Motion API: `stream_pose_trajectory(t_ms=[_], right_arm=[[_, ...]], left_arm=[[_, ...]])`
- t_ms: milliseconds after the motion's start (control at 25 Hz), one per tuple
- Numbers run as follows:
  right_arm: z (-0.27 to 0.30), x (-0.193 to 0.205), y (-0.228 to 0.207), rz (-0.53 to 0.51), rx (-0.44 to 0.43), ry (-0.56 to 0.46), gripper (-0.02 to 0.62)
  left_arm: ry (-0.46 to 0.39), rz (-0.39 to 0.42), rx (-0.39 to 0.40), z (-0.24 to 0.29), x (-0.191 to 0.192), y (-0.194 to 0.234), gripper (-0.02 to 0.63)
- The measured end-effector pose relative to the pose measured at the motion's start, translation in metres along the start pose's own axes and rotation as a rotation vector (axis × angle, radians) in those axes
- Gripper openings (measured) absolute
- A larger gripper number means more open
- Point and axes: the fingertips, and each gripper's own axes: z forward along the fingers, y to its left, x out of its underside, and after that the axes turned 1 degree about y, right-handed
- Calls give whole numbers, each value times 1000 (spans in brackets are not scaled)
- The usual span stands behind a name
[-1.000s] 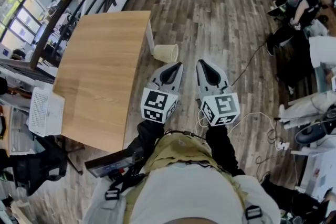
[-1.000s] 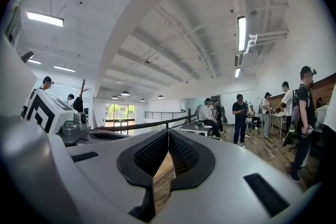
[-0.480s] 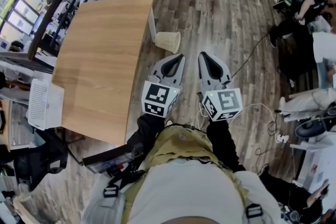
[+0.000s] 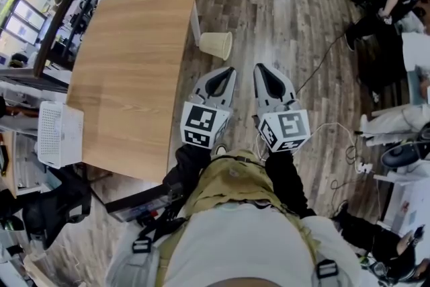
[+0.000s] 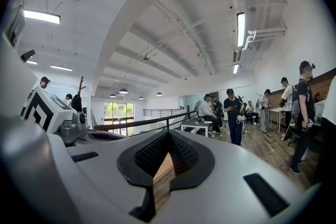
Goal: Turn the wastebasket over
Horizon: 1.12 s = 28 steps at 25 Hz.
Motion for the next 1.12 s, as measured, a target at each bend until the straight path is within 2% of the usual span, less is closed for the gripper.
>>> stream_pose_trajectory(t_ms=[400,640,920,1120], right_arm=[[12,7,16,-27,-16,28,18],[26,24,15,-14,-48,58,18],[76,19,-12,-8,-99,34,18],[125,15,-42,-18,-130,26,18]], left_arm=[[-8,-25,-34,-13,5,25,-3],[14,-62,-74,-11,21,37,-3],[-15,-45,-152,24,6,76,-3],[-26,-33,-167,74,-6,103,-3]])
